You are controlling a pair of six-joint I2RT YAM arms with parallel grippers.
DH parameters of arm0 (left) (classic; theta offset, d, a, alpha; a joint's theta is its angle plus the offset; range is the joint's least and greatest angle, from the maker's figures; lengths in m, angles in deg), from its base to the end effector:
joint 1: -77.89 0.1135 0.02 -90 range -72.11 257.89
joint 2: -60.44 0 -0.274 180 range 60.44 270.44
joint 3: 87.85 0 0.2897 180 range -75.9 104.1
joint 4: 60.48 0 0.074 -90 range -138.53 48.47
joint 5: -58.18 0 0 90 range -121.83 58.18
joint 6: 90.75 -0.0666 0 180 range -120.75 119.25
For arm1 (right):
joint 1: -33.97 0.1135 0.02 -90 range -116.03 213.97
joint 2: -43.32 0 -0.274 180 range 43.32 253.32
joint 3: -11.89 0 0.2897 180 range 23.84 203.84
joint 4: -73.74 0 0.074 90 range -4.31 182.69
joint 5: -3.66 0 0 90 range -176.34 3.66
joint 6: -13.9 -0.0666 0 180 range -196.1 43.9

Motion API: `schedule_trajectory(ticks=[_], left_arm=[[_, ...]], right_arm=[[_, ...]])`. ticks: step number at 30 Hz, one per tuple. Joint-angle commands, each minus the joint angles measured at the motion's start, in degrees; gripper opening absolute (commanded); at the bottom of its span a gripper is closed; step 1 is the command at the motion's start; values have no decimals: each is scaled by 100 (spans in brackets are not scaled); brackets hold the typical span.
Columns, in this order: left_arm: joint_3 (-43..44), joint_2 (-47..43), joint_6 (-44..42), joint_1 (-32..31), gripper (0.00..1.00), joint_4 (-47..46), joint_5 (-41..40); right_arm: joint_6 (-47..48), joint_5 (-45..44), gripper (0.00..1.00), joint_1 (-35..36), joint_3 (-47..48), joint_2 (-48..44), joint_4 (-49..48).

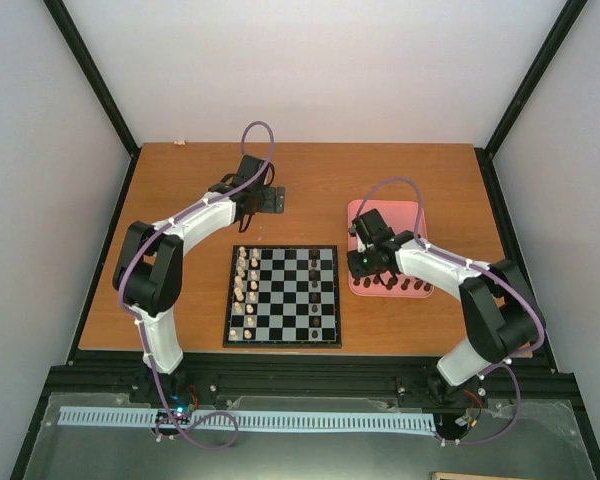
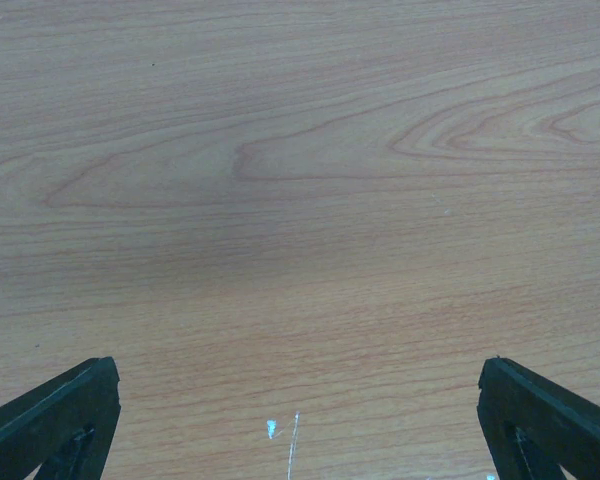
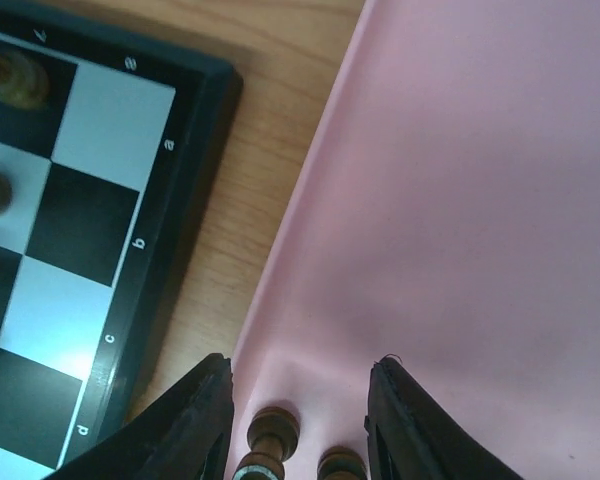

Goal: Set up the chess pieces on the board
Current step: Pick up the chess piece from the storage box.

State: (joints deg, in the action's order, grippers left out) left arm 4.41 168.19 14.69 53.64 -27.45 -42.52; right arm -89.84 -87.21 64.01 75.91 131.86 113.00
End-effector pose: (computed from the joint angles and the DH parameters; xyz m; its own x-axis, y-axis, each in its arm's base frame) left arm 0.4382 -0.1838 0.1926 -0.7360 0.0446 -0.6755 0.0991 0.9942 -0.0423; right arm 0.2937 0.1687 0.1411 -0.8719 -0.2299 -0.4324 -0.2961 0.9507 0.0917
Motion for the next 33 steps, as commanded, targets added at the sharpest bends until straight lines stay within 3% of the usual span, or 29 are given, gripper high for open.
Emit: schedule_trajectory(ticks=[1,33], left_arm=[[264,75,63,26,100,55,-34],[294,137,81,26,100,67,-52]], right_arm=[[323,408,39,64,222,214,-58],[325,-41,33,318,163,91,736]])
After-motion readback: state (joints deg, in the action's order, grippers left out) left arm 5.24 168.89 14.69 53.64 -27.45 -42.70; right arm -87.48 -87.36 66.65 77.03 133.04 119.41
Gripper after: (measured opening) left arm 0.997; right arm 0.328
